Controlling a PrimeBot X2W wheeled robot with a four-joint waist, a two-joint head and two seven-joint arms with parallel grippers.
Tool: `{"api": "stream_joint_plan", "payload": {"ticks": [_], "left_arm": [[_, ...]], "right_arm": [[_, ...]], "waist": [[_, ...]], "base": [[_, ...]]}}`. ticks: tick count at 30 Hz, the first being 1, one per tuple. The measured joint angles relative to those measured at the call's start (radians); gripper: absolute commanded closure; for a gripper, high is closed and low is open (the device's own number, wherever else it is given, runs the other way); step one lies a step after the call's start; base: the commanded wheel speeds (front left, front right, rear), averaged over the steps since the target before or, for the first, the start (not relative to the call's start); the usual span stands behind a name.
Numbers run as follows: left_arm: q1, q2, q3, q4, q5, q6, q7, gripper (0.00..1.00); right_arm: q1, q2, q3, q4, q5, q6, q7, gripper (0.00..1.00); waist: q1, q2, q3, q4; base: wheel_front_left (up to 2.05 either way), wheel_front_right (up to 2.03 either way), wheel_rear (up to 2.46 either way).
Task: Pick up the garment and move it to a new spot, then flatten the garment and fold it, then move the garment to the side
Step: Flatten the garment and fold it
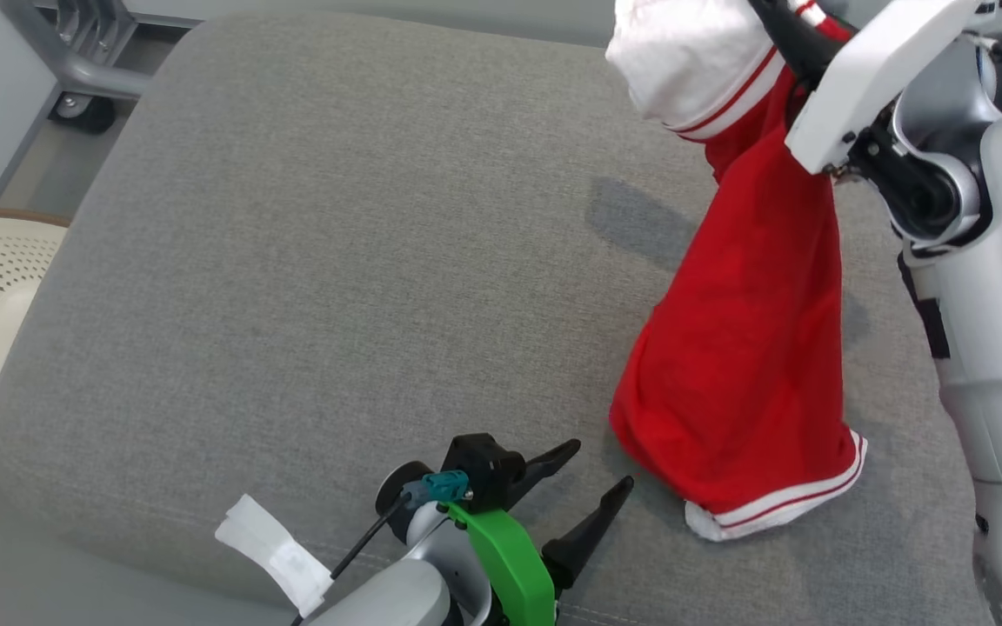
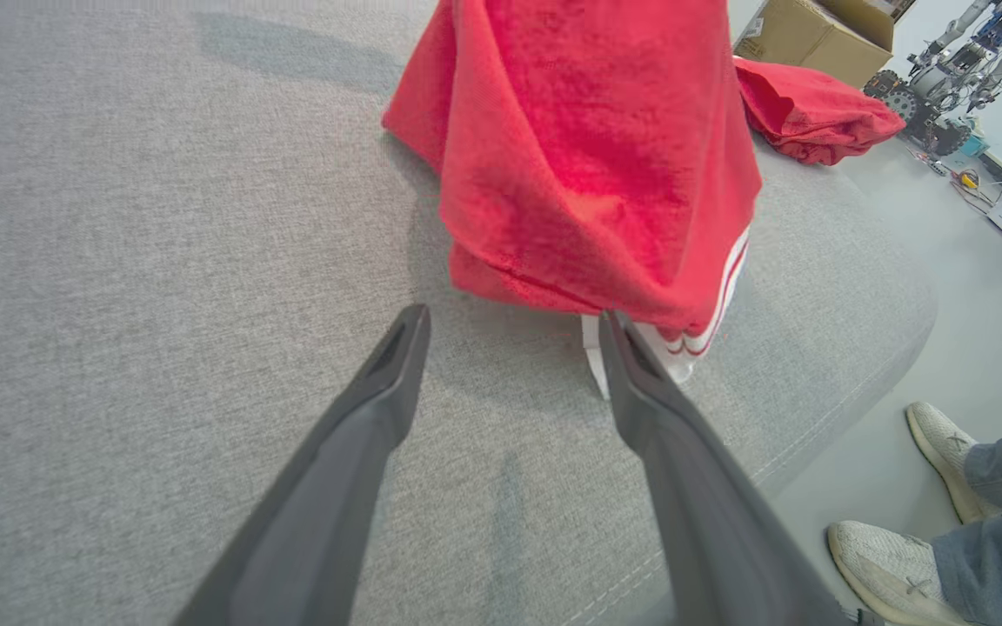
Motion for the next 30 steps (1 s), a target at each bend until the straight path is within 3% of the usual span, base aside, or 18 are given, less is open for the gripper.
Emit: {"api": "stream_joint_plan", "payload": {"ticks": [9,15,19,24,30], "left_arm": [[0.008,-0.013,-0.002,0.020,-0.027,-0.001,-0.030,0.00],[0.044,-0.013,0.021,0.022,-0.052,0.030,-0.058,0.00],[0.045,-0.012,0.040,0.024,-0.053,0.049,-0.071,0.00],[0.051,-0.012,0.047,0.028,-0.060,0.059,-0.075,0.00],[0.077,-0.012,0.029,0.038,-0.063,0.061,-0.074,0.00]], "right_arm": [[-0.161,-0.039,0.022,0.044,-0.087,0.000,0.030,1.00],[-0.302,0.010,0.051,0.078,-0.124,-0.013,0.043,1.00],[-0.350,0.029,0.033,0.116,-0.129,-0.040,0.019,1.00],[-0.295,-0.006,-0.012,0.190,-0.127,-0.067,0.008,1.00],[-0.041,-0.086,-0.058,0.271,-0.126,-0.097,-0.016,1.00]], "waist": [[0.0000,0.0000,-0.048,0.080],[0.0000,0.0000,-0.084,0.141],[0.0000,0.0000,-0.101,0.166],[0.0000,0.0000,-0.111,0.172],[0.0000,0.0000,-0.116,0.156]], "base": [[0.00,0.00,0.00],[0.00,0.00,0.00],[0.00,0.00,0.00],[0.00,0.00,0.00],[0.00,0.00,0.00]]}}
